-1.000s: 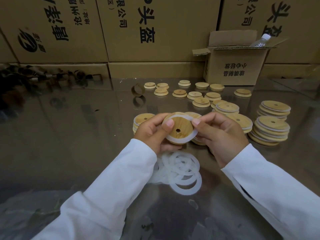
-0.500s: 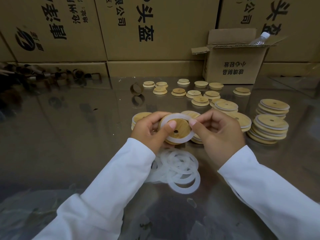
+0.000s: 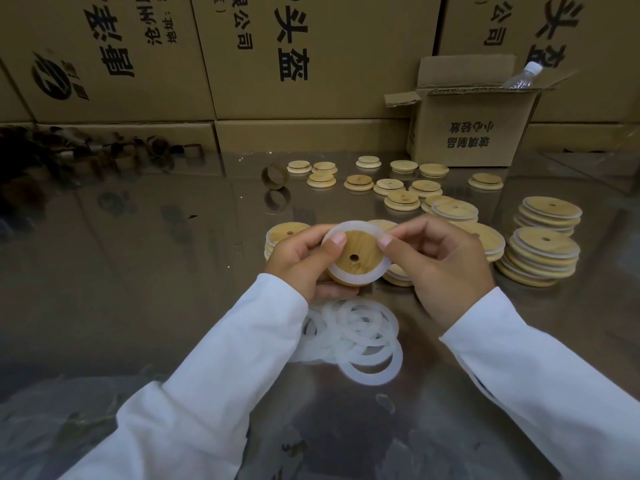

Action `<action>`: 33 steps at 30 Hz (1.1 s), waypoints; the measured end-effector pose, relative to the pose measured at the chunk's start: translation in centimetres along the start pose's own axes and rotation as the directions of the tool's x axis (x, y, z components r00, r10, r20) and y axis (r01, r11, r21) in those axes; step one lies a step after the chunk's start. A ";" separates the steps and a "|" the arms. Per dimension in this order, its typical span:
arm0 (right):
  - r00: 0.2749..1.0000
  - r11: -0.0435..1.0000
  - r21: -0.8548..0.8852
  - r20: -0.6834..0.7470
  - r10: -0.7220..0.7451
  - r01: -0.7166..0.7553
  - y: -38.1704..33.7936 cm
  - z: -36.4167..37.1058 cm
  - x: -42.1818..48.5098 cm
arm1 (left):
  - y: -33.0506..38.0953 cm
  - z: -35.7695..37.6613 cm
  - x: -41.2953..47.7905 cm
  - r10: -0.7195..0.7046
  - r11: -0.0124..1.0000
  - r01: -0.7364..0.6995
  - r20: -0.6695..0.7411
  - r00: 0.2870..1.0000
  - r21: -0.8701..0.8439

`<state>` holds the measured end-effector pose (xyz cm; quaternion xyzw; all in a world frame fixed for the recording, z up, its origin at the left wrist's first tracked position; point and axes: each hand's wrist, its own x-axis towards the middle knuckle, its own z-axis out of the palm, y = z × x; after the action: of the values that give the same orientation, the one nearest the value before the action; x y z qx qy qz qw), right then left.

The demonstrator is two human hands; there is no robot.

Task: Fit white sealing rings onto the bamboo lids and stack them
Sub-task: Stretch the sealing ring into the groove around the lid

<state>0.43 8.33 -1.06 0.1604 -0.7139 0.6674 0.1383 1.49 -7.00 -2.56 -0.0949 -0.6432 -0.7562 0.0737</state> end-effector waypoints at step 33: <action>0.997 0.995 -0.082 -0.052 0.051 -0.055 0.4 0.7 -0.6 | 0.5 0.4 0.1 0.021 0.989 -0.039 -0.128 0.992 -0.142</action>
<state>0.80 7.69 -1.67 0.1190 -0.7415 0.6442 0.1449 1.52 -6.71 -2.03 -0.0617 -0.5792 -0.8041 0.1187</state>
